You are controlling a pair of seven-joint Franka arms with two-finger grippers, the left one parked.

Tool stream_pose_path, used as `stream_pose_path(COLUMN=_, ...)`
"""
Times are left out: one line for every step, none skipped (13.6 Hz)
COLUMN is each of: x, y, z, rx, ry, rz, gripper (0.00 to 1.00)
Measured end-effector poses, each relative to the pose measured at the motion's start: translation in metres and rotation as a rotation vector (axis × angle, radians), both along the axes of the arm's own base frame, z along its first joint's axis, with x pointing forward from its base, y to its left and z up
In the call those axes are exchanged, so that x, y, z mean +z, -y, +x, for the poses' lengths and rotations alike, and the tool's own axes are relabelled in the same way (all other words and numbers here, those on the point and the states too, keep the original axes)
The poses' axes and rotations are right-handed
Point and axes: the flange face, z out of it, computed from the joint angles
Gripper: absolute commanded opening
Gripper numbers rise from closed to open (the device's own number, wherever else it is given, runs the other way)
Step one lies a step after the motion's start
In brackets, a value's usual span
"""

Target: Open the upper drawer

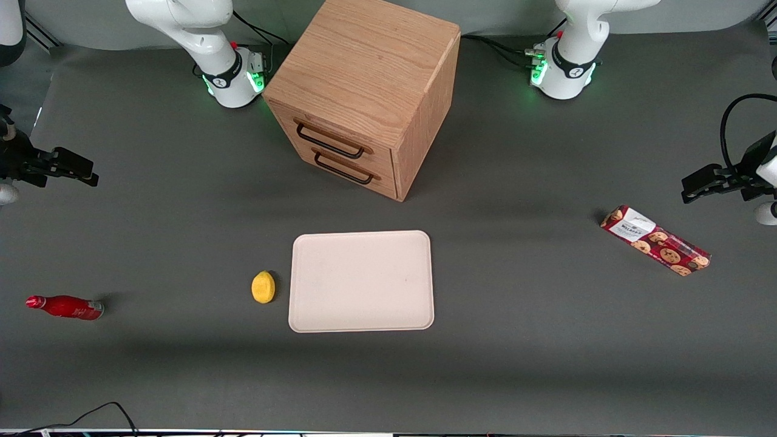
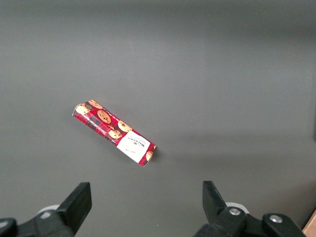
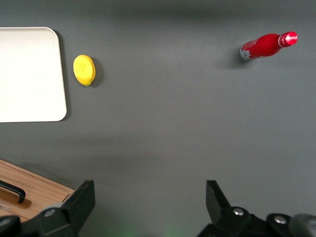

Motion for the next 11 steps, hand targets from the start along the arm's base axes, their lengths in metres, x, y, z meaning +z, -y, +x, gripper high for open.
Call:
stream_pose_path(x=0.000, y=0.000, z=0.000, rx=0.000, ry=0.000, rz=0.000, gripper=1.00)
stream_pose_path(x=0.000, y=0.000, z=0.000, rx=0.000, ry=0.000, rz=0.000, gripper=1.00)
stream_pose_path(x=0.000, y=0.000, z=0.000, rx=0.000, ry=0.000, rz=0.000, gripper=1.00)
stream_pose_path(x=0.000, y=0.000, z=0.000, rx=0.000, ry=0.000, rz=0.000, gripper=1.00)
stream_pose_path(x=0.000, y=-0.001, z=0.000, rx=0.002, ry=0.001, rz=0.000, gripper=1.00)
stream_pose_path(x=0.001, y=-0.004, z=0.000, rx=0.007, ry=0.002, rz=0.000, gripper=1.00)
stream_pose_path(x=0.002, y=-0.008, z=0.001, rx=0.015, ry=0.004, rz=0.000, gripper=1.00)
stream_pose_path(x=0.004, y=-0.014, z=0.001, rx=0.026, ry=0.007, rz=0.000, gripper=1.00)
stream_pose_path(x=0.006, y=-0.024, z=0.001, rx=0.043, ry=0.006, rz=0.001, gripper=1.00)
stream_pose_path(x=0.006, y=-0.036, z=-0.001, rx=0.064, ry=-0.006, rz=0.003, gripper=1.00)
stream_pose_path(x=0.005, y=-0.051, z=-0.003, rx=0.091, ry=-0.021, rz=0.006, gripper=1.00)
